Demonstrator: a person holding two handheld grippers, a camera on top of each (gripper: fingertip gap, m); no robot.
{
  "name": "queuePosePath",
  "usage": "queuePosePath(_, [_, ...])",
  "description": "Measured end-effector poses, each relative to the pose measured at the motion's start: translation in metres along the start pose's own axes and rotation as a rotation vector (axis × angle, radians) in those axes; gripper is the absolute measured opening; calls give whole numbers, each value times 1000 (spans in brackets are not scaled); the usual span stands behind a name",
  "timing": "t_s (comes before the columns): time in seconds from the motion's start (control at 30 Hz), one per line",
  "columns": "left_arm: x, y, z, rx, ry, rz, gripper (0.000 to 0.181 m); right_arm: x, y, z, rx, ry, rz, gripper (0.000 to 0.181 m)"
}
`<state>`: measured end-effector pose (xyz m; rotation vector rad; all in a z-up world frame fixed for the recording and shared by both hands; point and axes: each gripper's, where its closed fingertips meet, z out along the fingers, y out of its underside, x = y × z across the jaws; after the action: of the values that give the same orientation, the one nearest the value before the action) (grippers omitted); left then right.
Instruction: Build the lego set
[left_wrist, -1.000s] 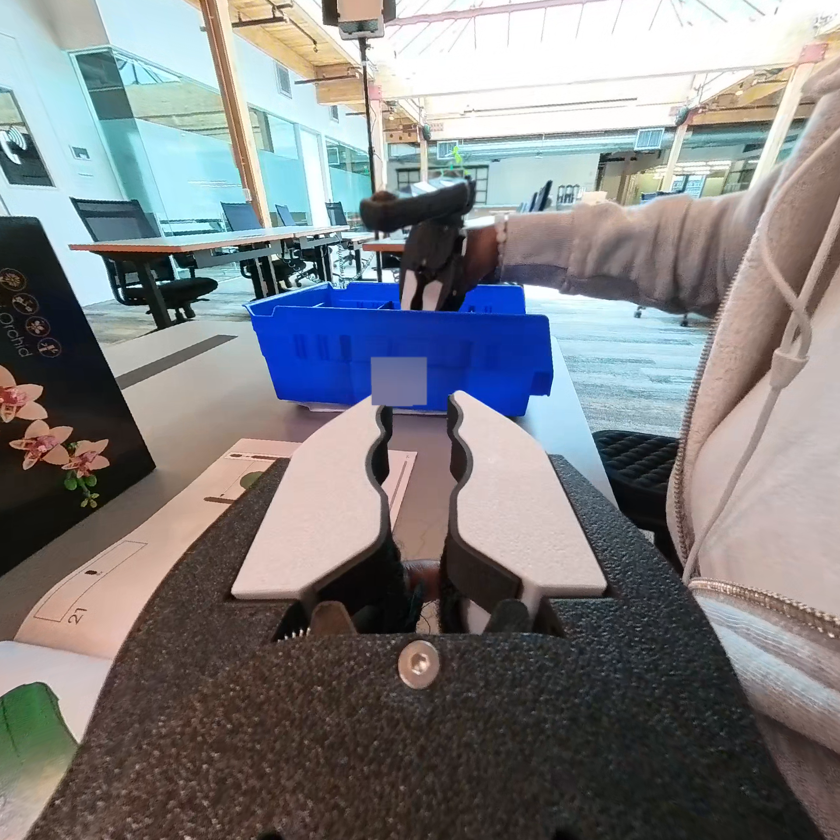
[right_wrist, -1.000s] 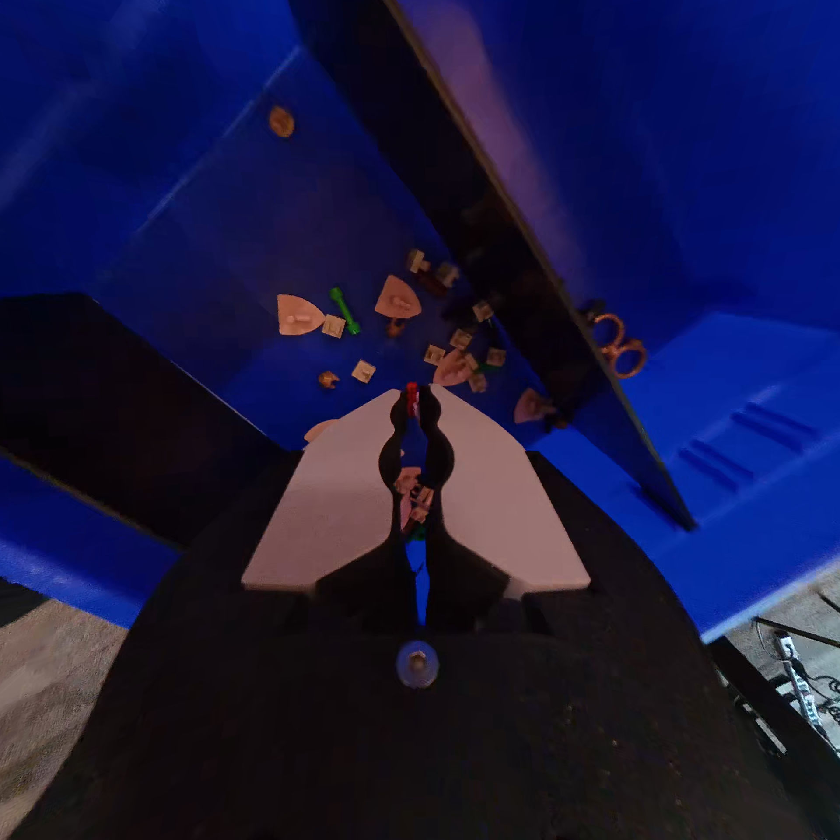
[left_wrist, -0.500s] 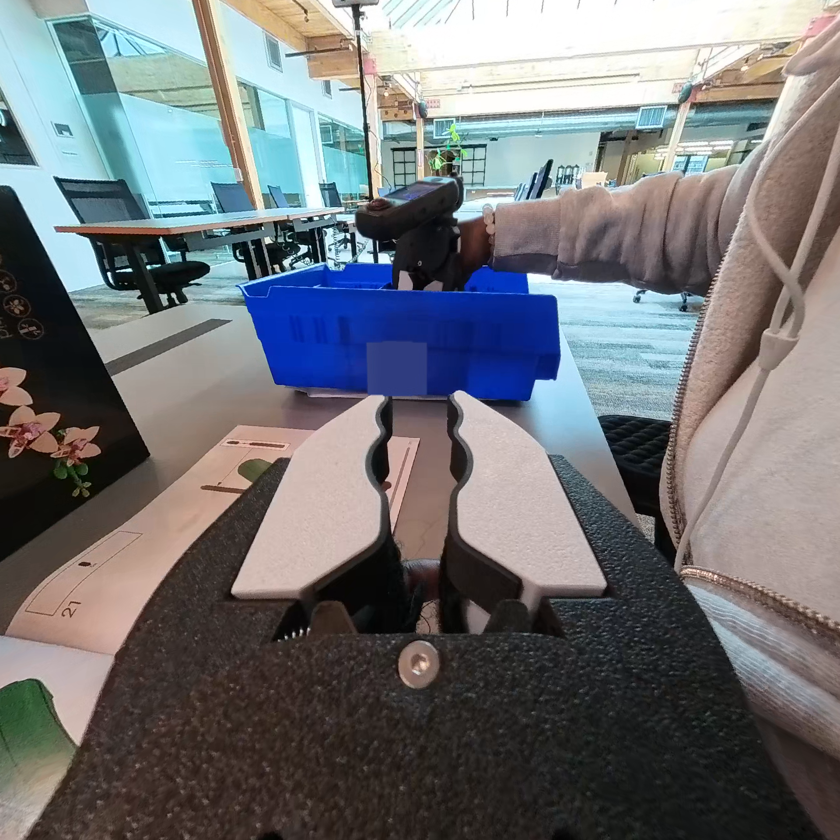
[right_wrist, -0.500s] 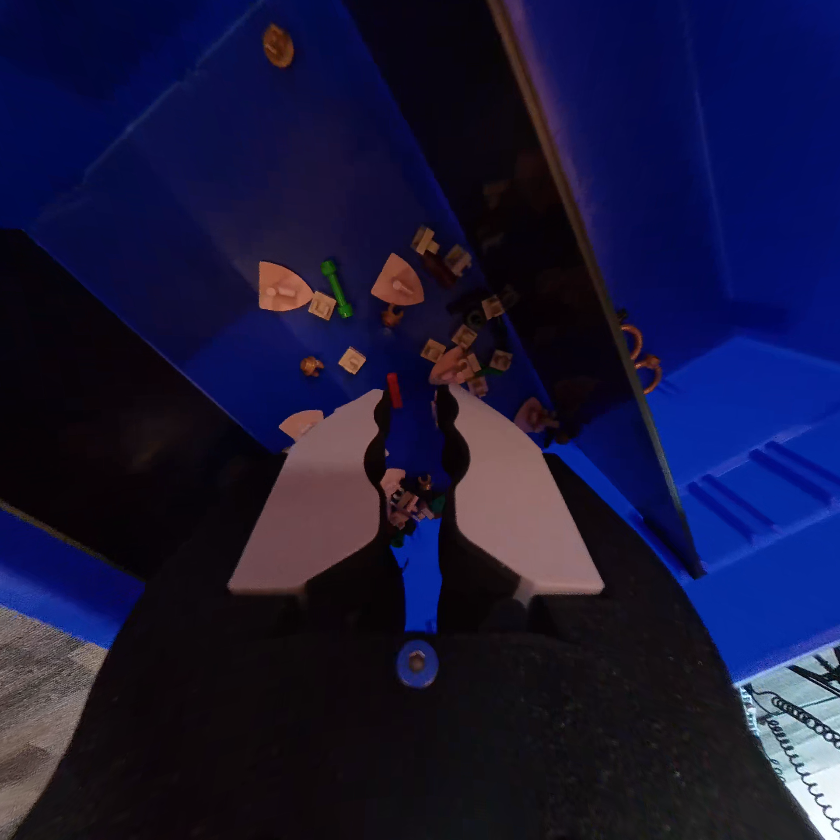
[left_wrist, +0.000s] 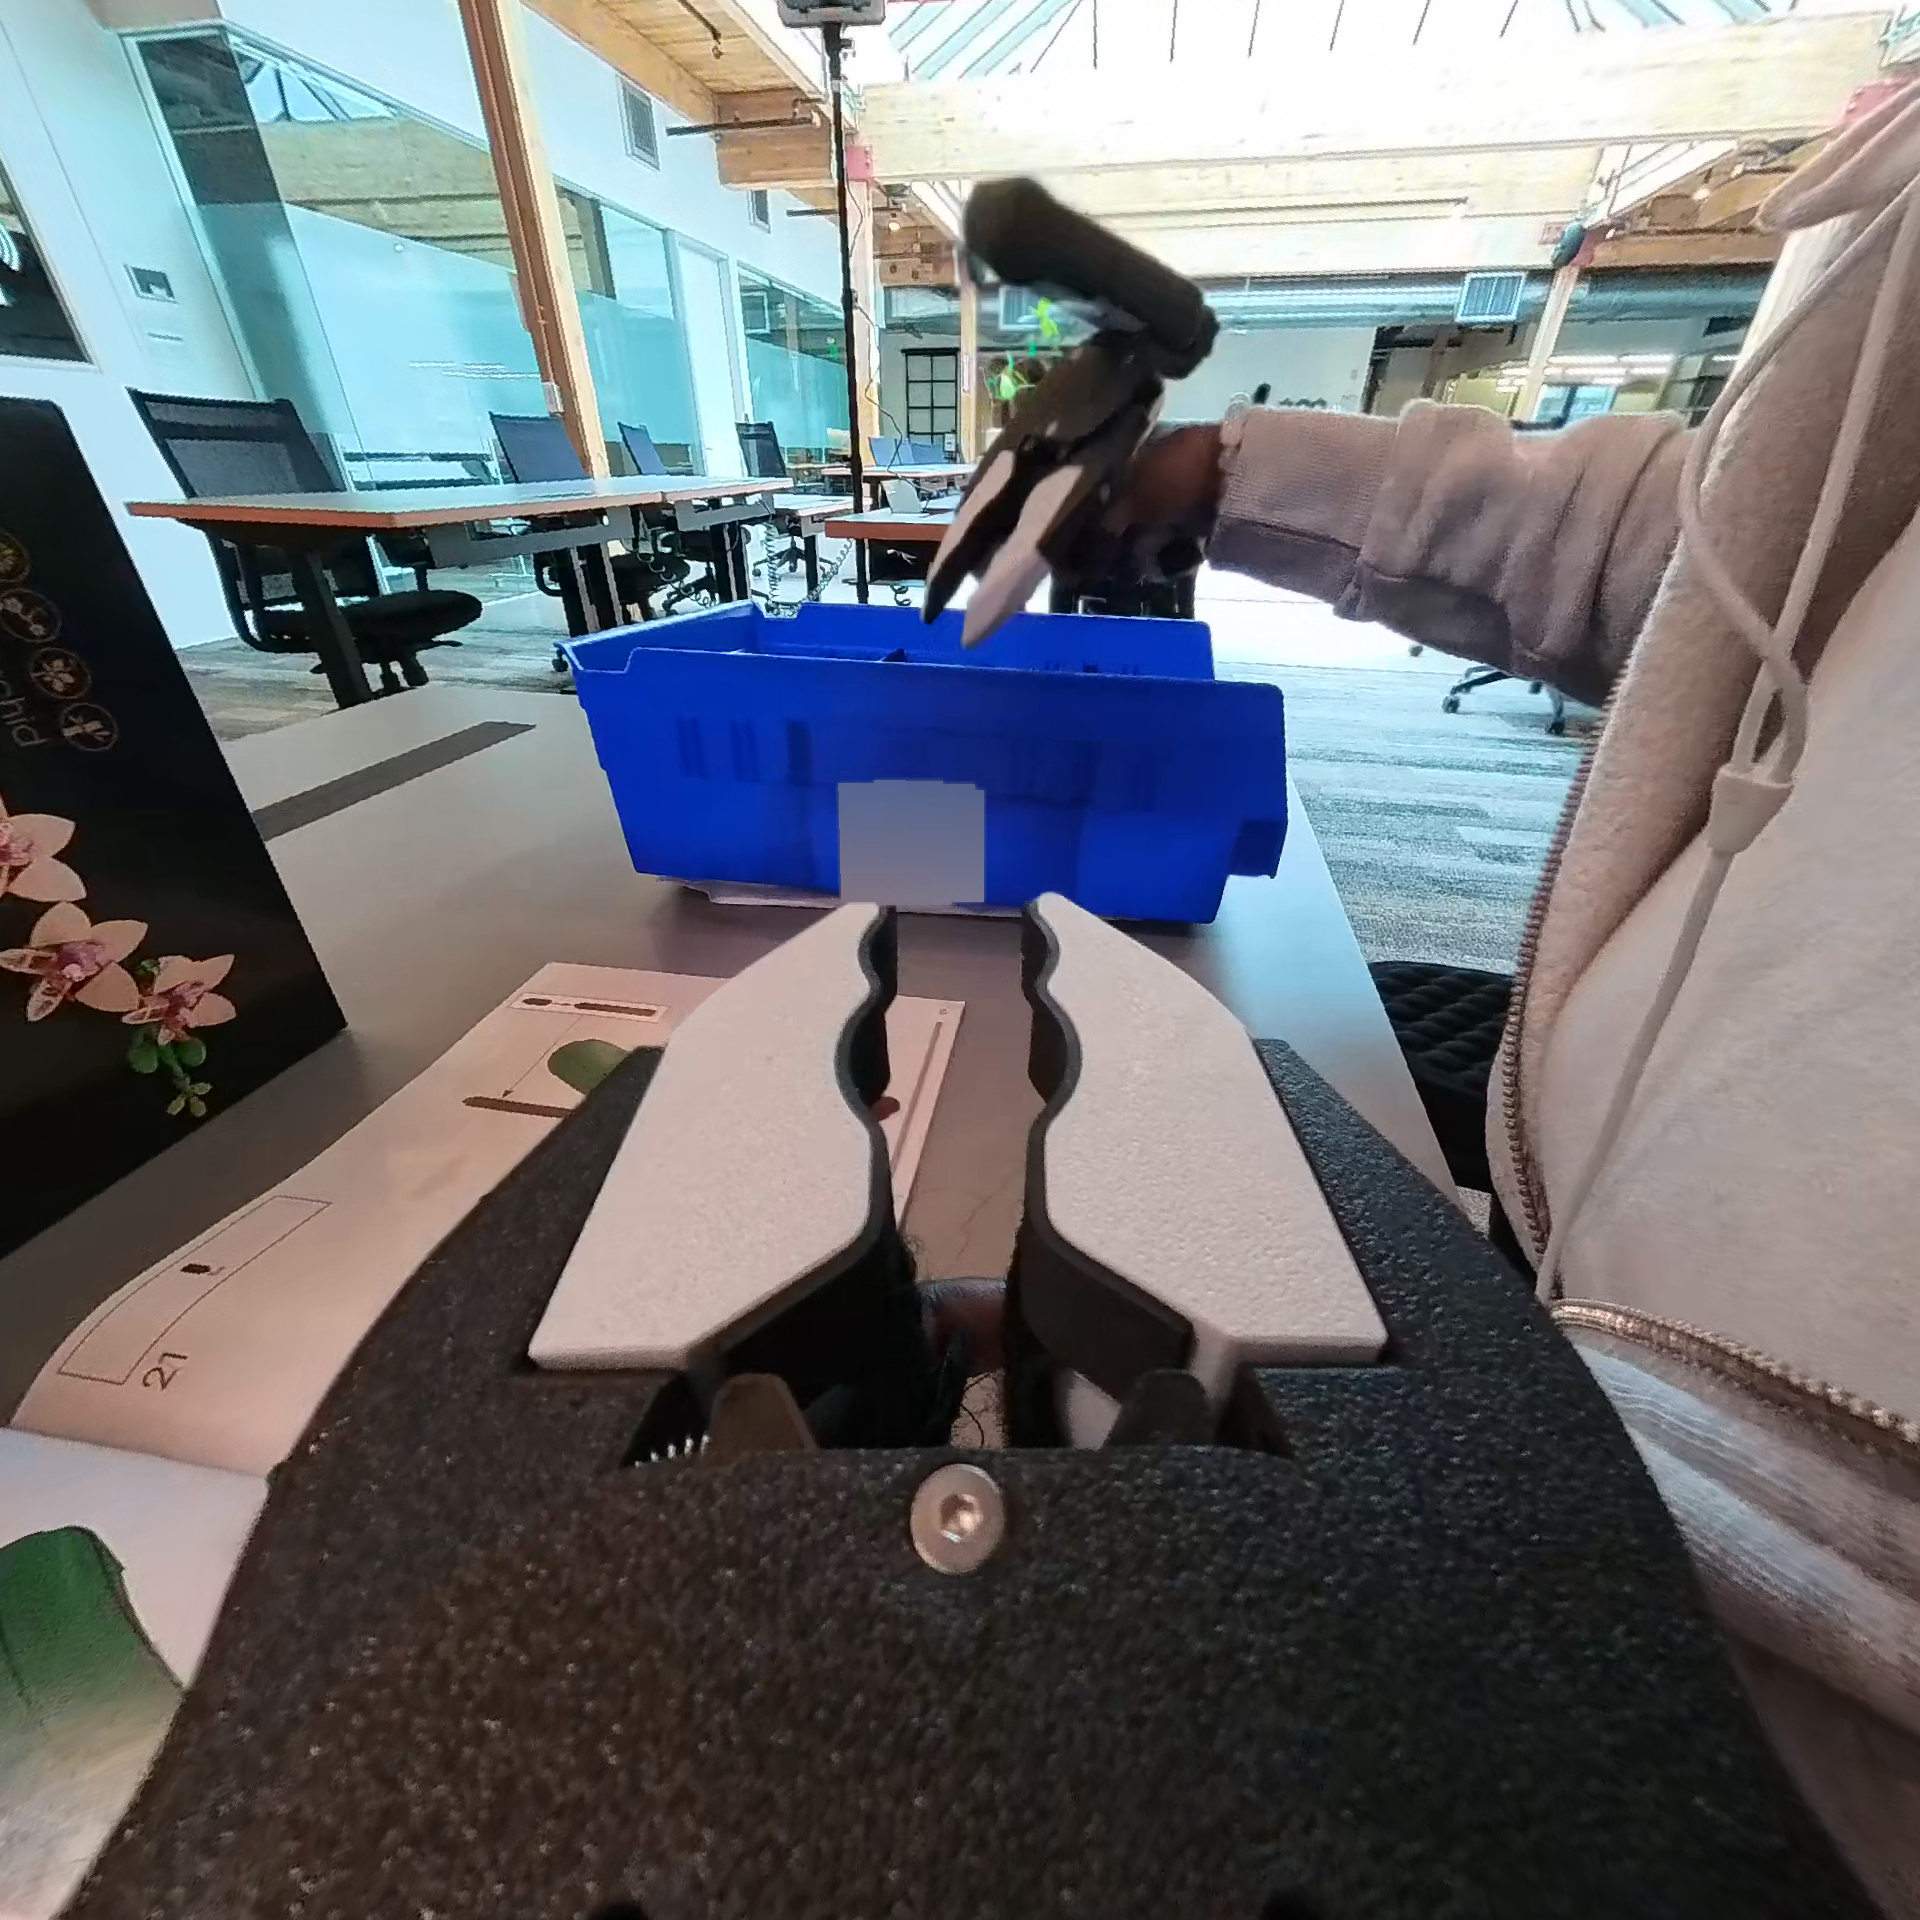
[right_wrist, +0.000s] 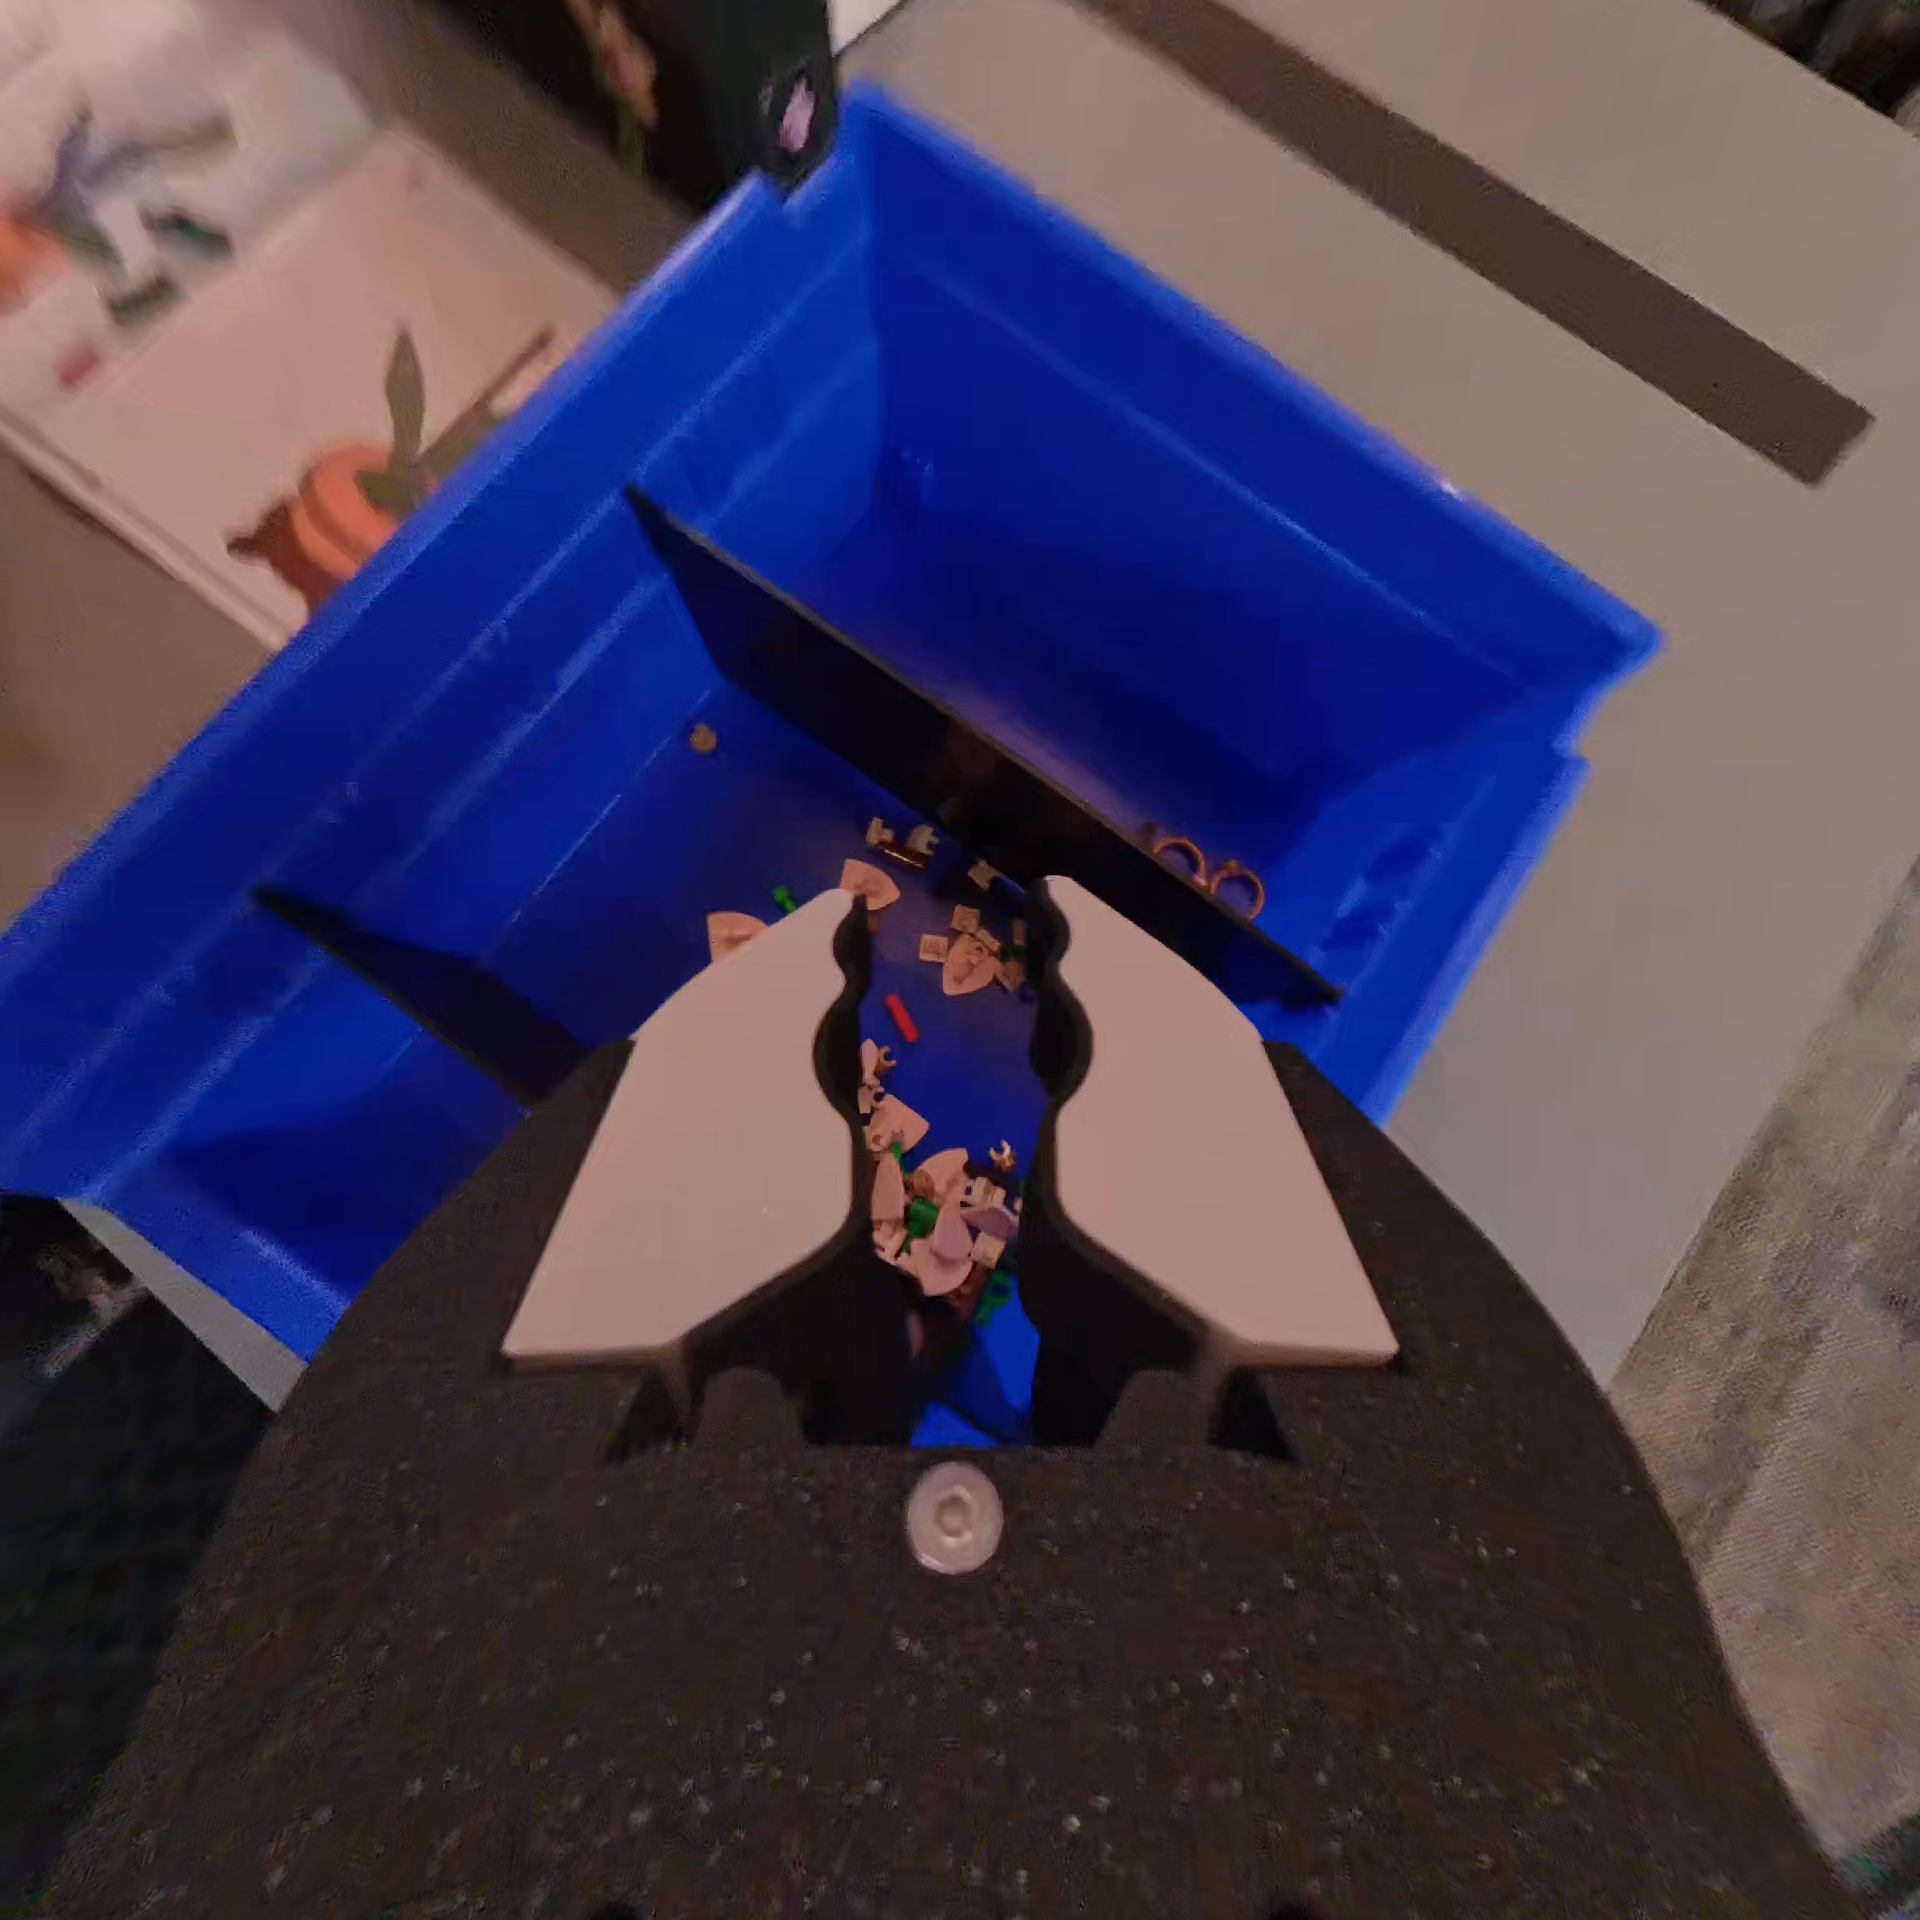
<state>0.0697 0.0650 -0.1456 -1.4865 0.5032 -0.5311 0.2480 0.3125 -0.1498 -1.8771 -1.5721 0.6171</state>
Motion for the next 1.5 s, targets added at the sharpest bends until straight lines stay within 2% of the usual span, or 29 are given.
queuePosePath(0.03, [0, 0, 0, -1, 1, -1, 22, 11, 11, -5, -63, 68, 13, 28])
queuePosePath(0.07, [0, 0, 0, -1, 2, -1, 22, 20, 24, -10, -151, 151, -57, 29])
queuePosePath(0.1, [0, 0, 0, 0, 2, -1, 22, 17, 26, -10, -160, 173, -127, 19])
queuePosePath(0.13, [1, 0, 1, 2, 2, -2, 22, 4, 25, -5, -152, 124, -169, 8])
queuePosePath(0.17, [1, 0, 1, 2, 4, -4, 22, -7, 27, 3, -186, 77, -189, 7])
queuePosePath(0.3, [5, 1, 4, -3, 19, 3, 22, -16, 58, 38, -510, 16, -275, 6])
queuePosePath(0.4, [7, 2, 4, -16, 12, 27, 22, -17, 67, 55, -633, -32, -311, 9])
queuePosePath(0.53, [5, 1, 2, -11, 1, 27, 22, -17, 77, 64, -698, -61, -297, 12])
queuePosePath(0.87, [3, 2, 1, -7, 3, 19, 22, -19, 80, 64, -662, -111, -231, 4])
queuePosePath(0.93, [2, 0, 0, -1, -1, 21, 22, -20, 63, 56, -584, -82, -209, 4])
queuePosePath(1.0, [2, -3, -3, 13, -5, 16, 22, -32, 21, 39, -413, -37, -162, 3])
queuePosePath(1.1, [4, -7, -7, 36, 2, 6, 22, -86, -70, 12, -45, 14, -157, 3])
queuePosePath(1.17, [11, -12, -9, 60, 31, 3, 22, -135, -116, 11, 157, 33, -160, 3])
queuePosePath(1.23, [21, -18, -12, 86, 73, 9, 22, -190, -140, 39, 239, -53, -190, 3])
queuePosePath(1.27, [26, -20, -14, 97, 95, 14, 22, -210, -143, 61, 228, -99, -201, 3])
queuePosePath(1.33, [34, -21, -19, 102, 131, 27, 22, -235, -136, 111, 124, -200, -190, 3])
queuePosePath(1.43, [39, -20, -29, 99, 157, 51, 22, -277, -115, 176, -53, -429, -200, 3])
queuePosePath(1.5, [37, -25, -35, 126, 147, 47, 22, -287, -101, 203, -158, -454, -270, 3])
